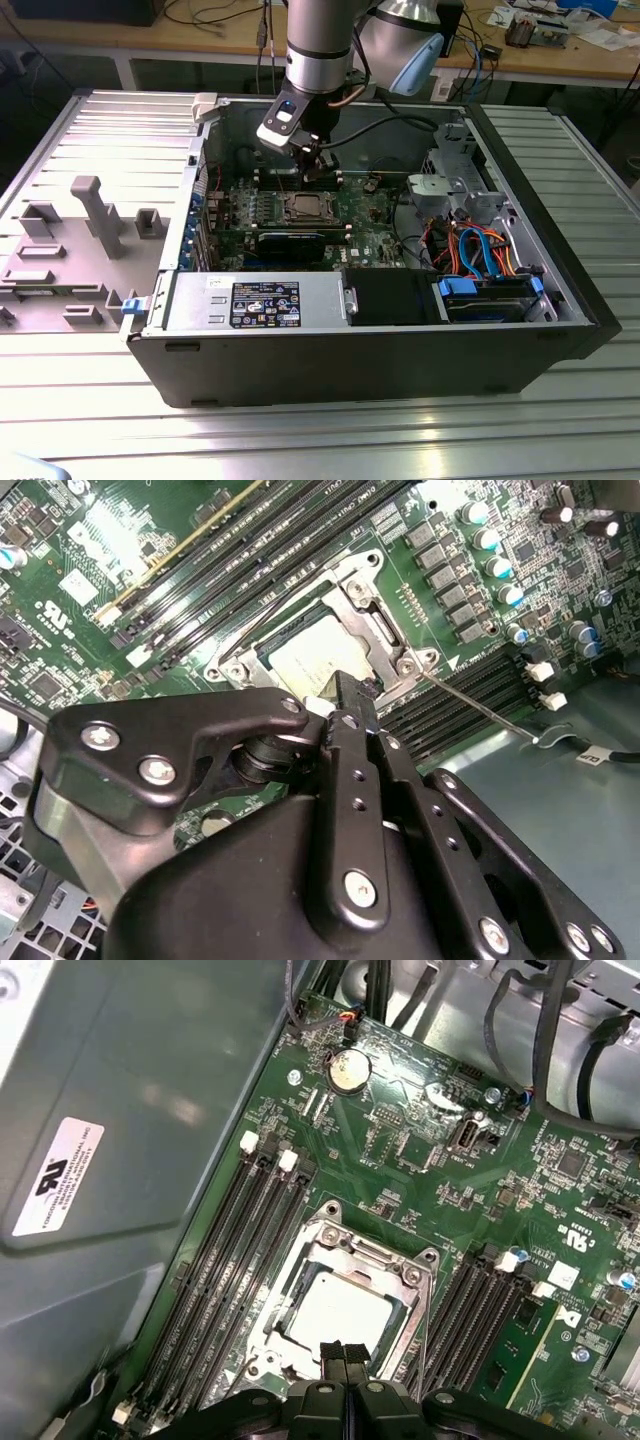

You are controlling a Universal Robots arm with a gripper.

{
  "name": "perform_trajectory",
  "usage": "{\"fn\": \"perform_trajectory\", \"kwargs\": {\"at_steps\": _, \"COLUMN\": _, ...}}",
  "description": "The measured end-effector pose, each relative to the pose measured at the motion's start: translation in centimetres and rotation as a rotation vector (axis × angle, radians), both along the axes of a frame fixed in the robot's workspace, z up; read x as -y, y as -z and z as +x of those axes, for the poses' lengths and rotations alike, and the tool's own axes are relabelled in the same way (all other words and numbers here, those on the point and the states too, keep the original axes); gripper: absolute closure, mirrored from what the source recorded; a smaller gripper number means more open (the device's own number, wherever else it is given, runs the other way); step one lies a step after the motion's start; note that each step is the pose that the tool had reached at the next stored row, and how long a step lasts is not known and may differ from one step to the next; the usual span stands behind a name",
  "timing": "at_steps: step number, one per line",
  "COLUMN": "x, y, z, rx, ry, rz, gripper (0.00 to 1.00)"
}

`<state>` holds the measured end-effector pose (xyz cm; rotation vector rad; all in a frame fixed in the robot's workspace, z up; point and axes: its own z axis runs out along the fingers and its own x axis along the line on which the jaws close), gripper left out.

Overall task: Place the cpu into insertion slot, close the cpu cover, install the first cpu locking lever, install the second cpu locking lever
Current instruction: 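Install the first cpu locking lever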

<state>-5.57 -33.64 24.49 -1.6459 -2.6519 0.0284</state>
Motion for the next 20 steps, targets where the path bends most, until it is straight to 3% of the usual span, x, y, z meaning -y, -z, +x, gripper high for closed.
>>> {"fn": "perform_trajectory", "kwargs": {"at_steps": 20, "x": 0.00, "y": 0.00, "z": 0.00, "rx": 0.0001, "ry": -0.066, "rz": 0.0000, "gripper": 0.89}}
